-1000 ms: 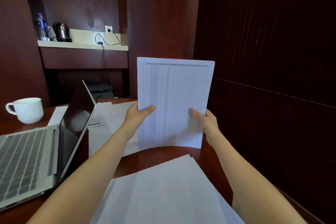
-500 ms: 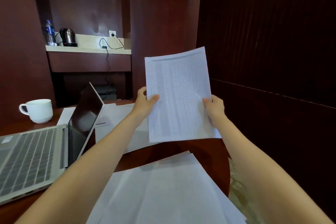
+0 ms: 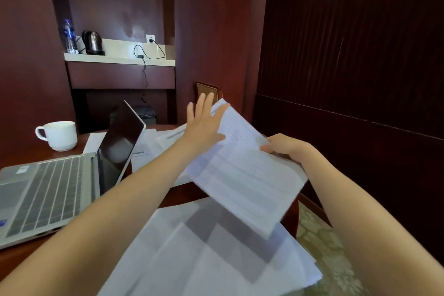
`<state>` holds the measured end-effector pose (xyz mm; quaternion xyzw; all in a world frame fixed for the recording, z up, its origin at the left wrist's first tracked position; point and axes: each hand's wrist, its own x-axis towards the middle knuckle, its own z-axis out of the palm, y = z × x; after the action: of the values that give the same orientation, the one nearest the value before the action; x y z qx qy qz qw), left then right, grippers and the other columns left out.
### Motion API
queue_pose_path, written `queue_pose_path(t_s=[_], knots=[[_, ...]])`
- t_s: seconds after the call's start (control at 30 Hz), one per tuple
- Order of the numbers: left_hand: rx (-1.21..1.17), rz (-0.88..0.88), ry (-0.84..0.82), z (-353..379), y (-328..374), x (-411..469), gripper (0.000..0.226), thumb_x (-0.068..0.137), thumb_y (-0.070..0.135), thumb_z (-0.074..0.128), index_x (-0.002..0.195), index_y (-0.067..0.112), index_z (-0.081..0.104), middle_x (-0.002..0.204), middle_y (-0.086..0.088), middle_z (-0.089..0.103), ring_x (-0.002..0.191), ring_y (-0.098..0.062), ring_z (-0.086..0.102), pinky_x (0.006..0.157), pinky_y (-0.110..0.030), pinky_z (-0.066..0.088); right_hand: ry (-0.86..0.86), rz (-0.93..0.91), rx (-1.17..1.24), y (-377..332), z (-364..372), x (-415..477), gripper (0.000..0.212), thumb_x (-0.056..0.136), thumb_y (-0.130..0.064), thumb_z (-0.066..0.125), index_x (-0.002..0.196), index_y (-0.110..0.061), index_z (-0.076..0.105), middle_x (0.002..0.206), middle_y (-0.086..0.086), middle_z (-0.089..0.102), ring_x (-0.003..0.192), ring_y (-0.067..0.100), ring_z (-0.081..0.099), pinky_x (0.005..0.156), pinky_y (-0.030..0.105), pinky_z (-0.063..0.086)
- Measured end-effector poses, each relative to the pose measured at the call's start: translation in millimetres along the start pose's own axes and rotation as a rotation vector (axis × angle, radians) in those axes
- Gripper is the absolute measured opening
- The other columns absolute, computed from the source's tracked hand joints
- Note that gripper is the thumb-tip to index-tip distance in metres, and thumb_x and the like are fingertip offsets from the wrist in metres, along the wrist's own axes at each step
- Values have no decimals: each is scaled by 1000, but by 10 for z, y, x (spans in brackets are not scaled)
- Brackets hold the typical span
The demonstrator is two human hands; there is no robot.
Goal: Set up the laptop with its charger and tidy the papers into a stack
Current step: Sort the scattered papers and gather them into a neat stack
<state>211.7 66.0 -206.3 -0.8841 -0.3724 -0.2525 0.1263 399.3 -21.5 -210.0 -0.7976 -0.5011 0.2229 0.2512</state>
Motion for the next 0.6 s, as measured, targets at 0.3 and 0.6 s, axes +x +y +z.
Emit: queue_pose_path(t_s=[0.3,0.6], knots=[[-191,203,-686,-12,51,-71,35,93,27,54,123,8,56,115,-1,56,113,-22,51,94,-31,38,-294,-90,-235,-181,230,-119,31,91,-29,60,60,-22,56,66,-10,55,65,7,51,71,23,40],[-220,-55,-1091,-52,-192,-342,35,96,18,49,125,-3,53,130,-22,53,98,-25,55,86,-34,46,-316,-235,-414,-106,462,-14,14,86,-23,66,96,-15,70,96,-8,62,98,12,56,92,24,43]])
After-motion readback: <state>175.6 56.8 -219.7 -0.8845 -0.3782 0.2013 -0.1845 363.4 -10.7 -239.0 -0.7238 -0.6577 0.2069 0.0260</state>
